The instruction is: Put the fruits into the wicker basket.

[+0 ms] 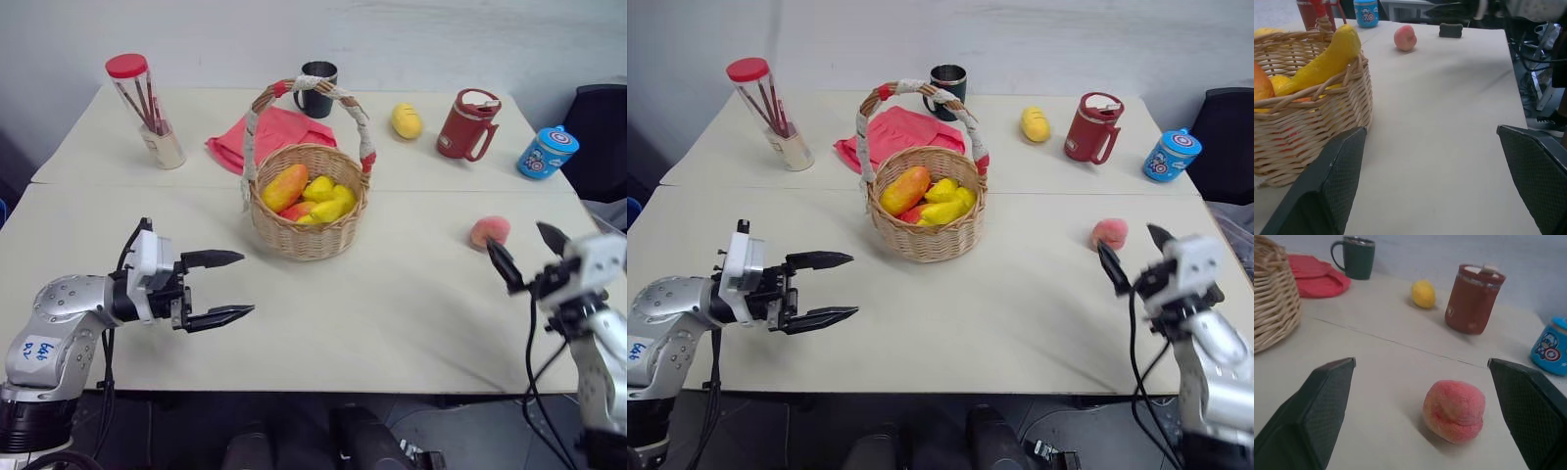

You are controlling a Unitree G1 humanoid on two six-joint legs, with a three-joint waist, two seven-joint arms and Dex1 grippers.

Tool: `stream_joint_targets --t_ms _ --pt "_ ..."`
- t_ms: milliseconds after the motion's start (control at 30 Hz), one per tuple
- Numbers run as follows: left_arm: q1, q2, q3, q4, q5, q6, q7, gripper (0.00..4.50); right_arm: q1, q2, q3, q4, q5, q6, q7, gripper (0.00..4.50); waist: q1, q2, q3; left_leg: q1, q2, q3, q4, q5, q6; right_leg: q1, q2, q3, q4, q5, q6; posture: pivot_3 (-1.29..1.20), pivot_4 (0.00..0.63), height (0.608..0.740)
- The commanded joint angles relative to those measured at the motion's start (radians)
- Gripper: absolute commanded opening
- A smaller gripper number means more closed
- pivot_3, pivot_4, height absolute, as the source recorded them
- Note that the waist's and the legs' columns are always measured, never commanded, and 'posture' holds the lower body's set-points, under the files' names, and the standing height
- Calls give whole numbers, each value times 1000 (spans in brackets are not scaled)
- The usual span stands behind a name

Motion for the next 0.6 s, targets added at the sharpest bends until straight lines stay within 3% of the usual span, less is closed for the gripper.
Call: stream_joint_targets --t_ms 33,200,433,533,600 --pt "16 -27 -2 -67 20 -49 41 4471 -158 -66 73 165 -62 106 8 4500 -1 1 0 -1 0 1 0 0 0 -1 0 1 0 0 0 0 150 740" --pt "30 -52 -22 -110 17 -39 85 4471 -417 -108 157 532 -185 130 -31 4500 4 2 1 -3 -1 3 2 -1 2 -3 -1 2 -2 0 1 0 150 740" --pt "49 -46 -13 -129 10 -36 119 4471 -530 -102 154 735 -228 135 -67 4500 -5 2 1 -3 0 5 2 0 1 -3 -1 4 -2 1 2 0 150 740" --pt "66 -38 -2 -133 11 -40 122 4500 -522 -94 150 720 -213 161 -45 3837 -9 2 1 -3 0 5 2 0 0 -3 -1 4 -2 1 2 0 150 740" --pt "69 -33 2 -129 14 -45 124 4500 -502 -96 152 667 -201 194 -21 3155 -13 2 2 -3 0 5 2 0 -1 -3 -1 4 -2 1 2 0 150 740"
